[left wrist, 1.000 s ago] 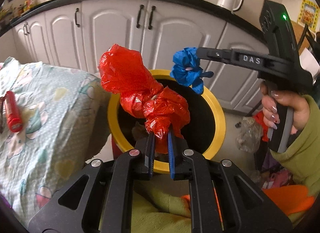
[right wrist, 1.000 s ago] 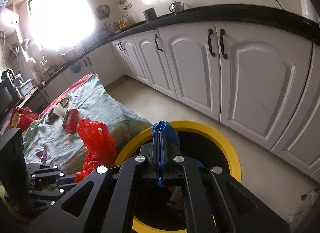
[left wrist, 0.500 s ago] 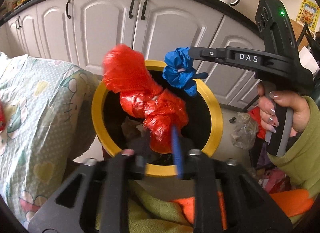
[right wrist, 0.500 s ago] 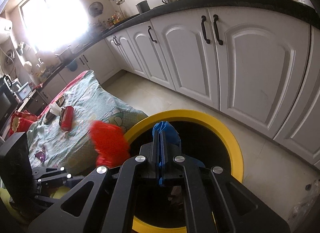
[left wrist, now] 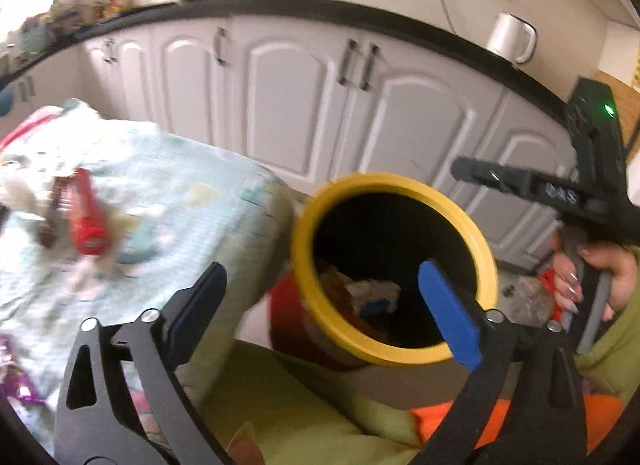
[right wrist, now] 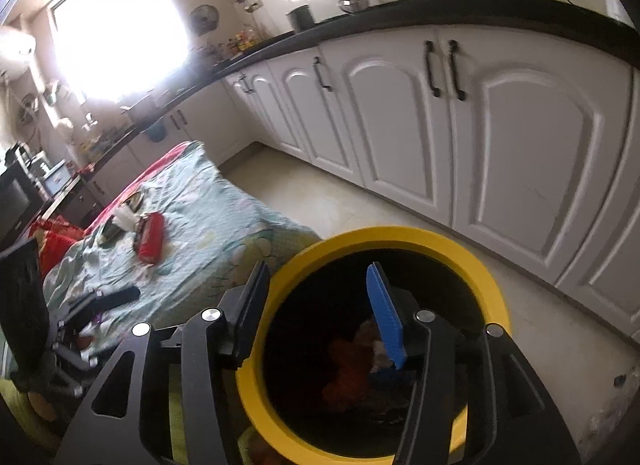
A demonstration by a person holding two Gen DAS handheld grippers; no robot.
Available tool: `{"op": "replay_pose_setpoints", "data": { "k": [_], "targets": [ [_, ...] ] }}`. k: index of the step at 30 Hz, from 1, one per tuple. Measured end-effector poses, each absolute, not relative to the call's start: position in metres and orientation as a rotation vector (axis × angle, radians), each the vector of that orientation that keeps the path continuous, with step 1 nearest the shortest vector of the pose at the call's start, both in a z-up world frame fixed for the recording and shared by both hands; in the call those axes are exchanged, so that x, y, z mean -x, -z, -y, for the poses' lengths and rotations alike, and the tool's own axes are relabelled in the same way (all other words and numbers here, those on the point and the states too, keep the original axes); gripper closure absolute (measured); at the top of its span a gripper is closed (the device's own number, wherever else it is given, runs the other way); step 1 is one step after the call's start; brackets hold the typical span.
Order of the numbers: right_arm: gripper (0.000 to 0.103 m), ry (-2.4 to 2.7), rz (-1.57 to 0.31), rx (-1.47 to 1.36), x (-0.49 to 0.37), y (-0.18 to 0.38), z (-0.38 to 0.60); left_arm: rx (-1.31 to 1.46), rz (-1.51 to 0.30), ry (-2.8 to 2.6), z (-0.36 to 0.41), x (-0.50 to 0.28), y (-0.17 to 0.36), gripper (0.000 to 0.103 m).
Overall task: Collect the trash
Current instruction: 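Move both open tools back over the remaining trash on the bed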
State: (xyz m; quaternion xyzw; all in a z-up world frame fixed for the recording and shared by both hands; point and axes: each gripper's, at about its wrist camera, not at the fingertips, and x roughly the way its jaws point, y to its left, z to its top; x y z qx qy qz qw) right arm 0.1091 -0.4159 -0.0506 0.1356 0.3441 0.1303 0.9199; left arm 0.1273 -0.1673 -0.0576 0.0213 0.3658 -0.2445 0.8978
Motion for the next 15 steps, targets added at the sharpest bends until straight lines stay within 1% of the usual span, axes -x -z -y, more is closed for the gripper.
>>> {"op": "replay_pose_setpoints", "data": {
  "k": [15],
  "targets": [
    [0.051,-0.463,-0.701,-0.130,-0.125,0.022,0.311,0.033,-0.592,0.209,0.061,-0.121,0.015,0.011]
  ]
}}
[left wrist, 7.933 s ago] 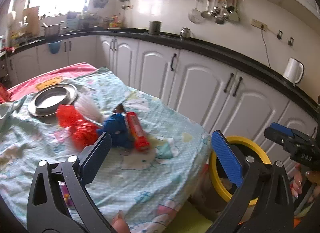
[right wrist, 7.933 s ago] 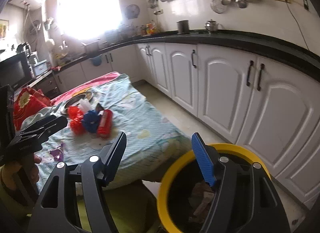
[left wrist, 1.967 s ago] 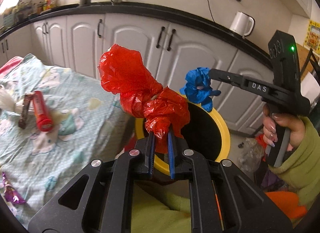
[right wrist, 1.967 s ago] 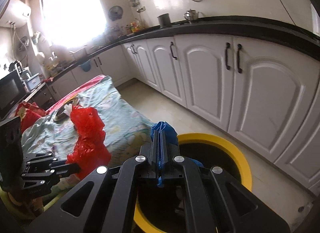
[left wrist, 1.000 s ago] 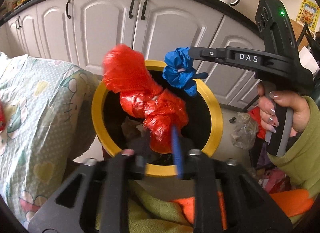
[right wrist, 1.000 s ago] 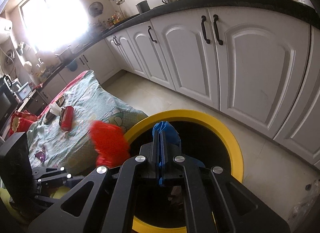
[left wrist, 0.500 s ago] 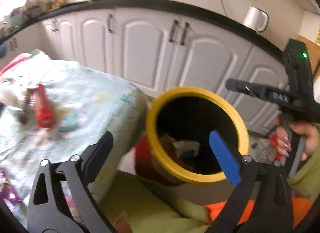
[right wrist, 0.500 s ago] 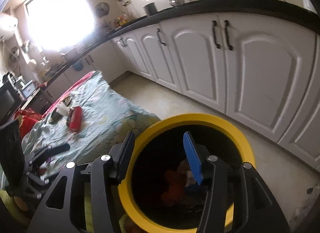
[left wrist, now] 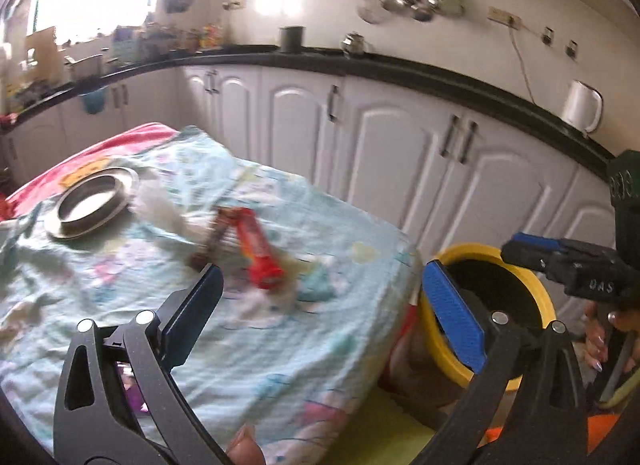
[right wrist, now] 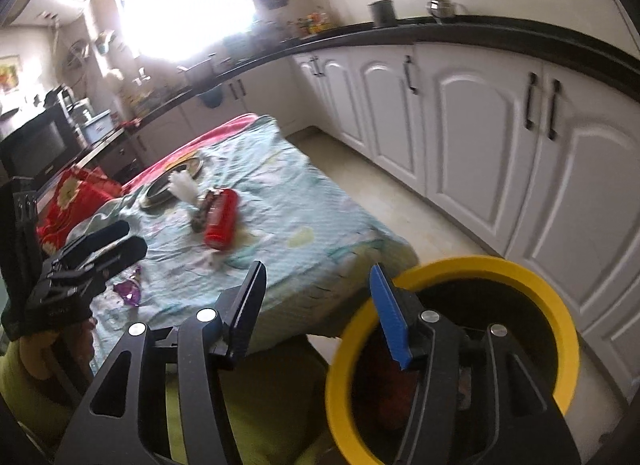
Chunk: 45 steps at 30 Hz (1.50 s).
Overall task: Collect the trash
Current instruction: 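Move both open tools back over the remaining trash on the bed, then grasp the brown candy wrapper with the right tool while the left tool grasps the purple wrapper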
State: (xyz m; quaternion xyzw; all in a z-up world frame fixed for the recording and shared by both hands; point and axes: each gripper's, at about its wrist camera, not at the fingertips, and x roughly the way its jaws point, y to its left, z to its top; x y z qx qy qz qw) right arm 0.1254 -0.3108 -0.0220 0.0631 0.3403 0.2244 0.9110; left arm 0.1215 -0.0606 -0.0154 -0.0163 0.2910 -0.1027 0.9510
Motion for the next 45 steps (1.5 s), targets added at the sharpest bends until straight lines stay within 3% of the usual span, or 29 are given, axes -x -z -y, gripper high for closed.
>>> {"op": "replay_pose_setpoints", "data": {
  "k": [20,32,40,45],
  "targets": [
    [0.050,-0.662,-0.683,0.012,-0.180,-0.006,0.172,0.157,-0.625,-0.016,-0.055,-0.108,0.024,0.011],
    [0.050,-0.694,-0.729,0.124,-0.234,0.011,0.099,0.192,-0.733,-0.010,-0.078,-0.100,0.053,0.012],
    [0.050,-0.691,-0.786,0.216,-0.270,0.035,0.071,0.206,-0.815,0.024,-0.078,-0.100,0.077,0.023],
    [0.050,-0.690,-0.785,0.265,-0.281,0.043,0.056,0.217,-0.845,0.033,-0.078,-0.102,0.087,0.036]
  ]
}}
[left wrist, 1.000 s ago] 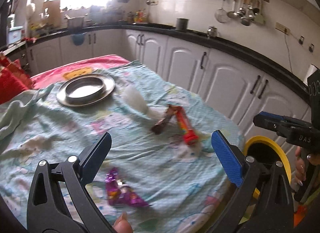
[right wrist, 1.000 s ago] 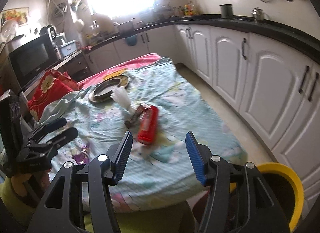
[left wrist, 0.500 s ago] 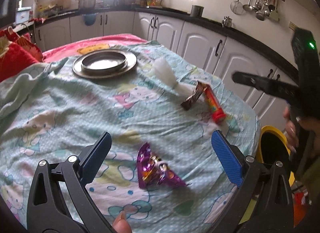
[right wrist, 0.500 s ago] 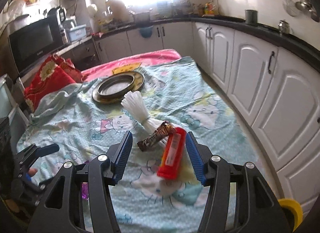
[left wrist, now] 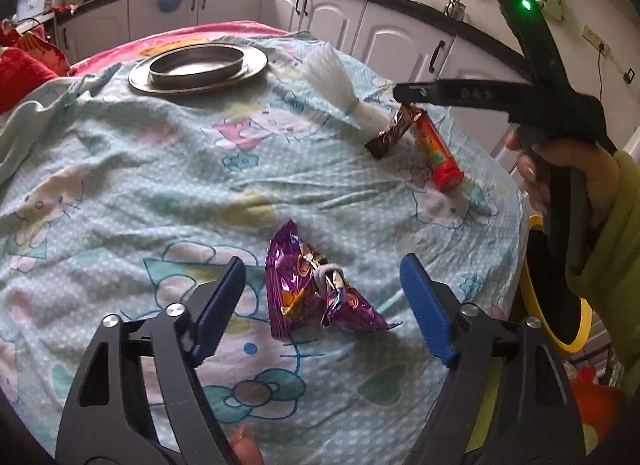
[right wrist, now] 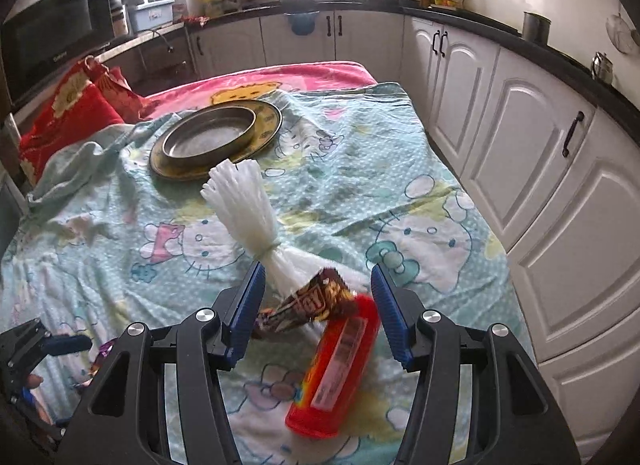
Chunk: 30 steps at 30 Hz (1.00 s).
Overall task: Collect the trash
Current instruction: 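Grasp the brown candy wrapper with the right tool while the left tool grasps the purple wrapper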
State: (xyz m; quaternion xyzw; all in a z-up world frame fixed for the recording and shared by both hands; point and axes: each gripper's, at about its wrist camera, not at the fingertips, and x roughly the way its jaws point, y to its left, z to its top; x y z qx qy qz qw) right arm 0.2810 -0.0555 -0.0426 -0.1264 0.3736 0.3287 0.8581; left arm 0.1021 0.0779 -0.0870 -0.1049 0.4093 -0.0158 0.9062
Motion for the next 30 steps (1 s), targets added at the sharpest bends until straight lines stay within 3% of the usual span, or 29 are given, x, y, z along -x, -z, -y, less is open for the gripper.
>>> {"op": "replay_pose_setpoints", "data": {
  "k": [6,11,13,16,30],
  "targets": [
    [0.055,-0.693,-0.803,0.314,-0.291,0.053,0.044,0.217,-0.864,0.050,-0.073,-0.103,0.093,0.043],
    [0.081,-0.713,-0.815,0.334,-0.289,0.059,0.046,0.211,-0.873,0.061,-0.071,-0.103,0.096,0.055],
    [0.083,-0.721,-0.806,0.316,-0.285,0.057,0.051,0.210,-0.875,0.060,-0.071,-0.103,0.097,0.066],
    [0.084,-0.721,-0.790,0.284,-0.278,0.053,0.059,0.210,-0.875,0.066,-0.070,-0.103,0.097,0.071],
    [0.089,-0.735,-0.712,0.129,-0.242,0.016,0.102,0.198,-0.810,0.092,-0.063,-0.099,0.079,0.077]
  ]
}}
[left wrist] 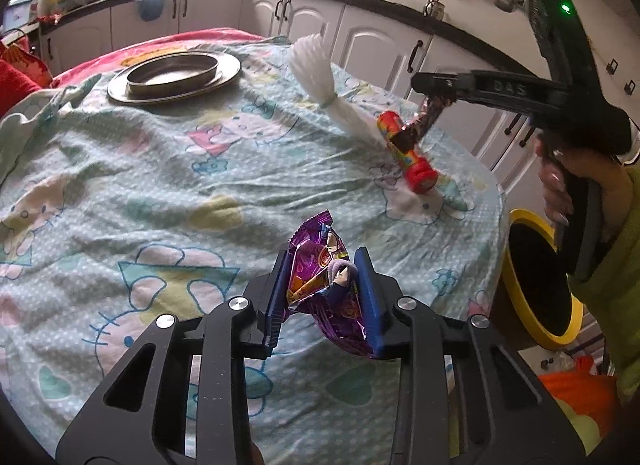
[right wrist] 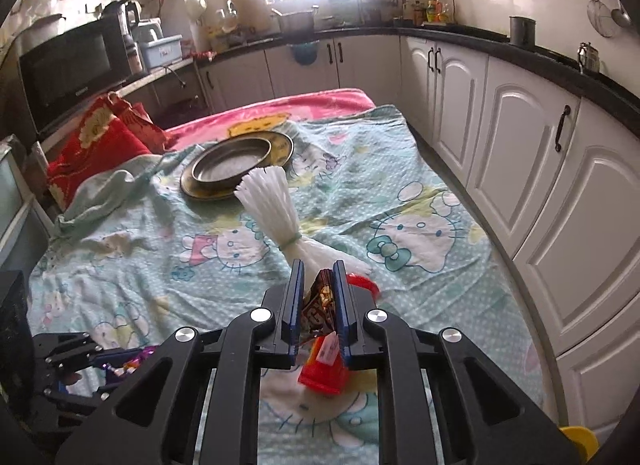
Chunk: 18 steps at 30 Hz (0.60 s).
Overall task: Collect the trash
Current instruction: 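Grasp the brown candy wrapper with the right tool while the left tool grasps the purple wrapper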
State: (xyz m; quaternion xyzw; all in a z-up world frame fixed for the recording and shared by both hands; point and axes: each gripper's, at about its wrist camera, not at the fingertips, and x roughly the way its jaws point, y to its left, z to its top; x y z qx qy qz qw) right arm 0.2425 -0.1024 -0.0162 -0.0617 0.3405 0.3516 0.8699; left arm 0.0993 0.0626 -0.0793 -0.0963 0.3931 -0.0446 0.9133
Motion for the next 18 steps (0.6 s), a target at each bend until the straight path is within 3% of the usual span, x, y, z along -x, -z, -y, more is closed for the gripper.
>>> {"op": "replay_pose_setpoints", "data": {
  "k": [18],
  "targets": [
    [0.089,-0.654,-0.618,0.022,-0.198,-0.017,0.192,0.138,-0.724,0.194,-0.007,-0.112,0.038,0.077]
  ]
}}
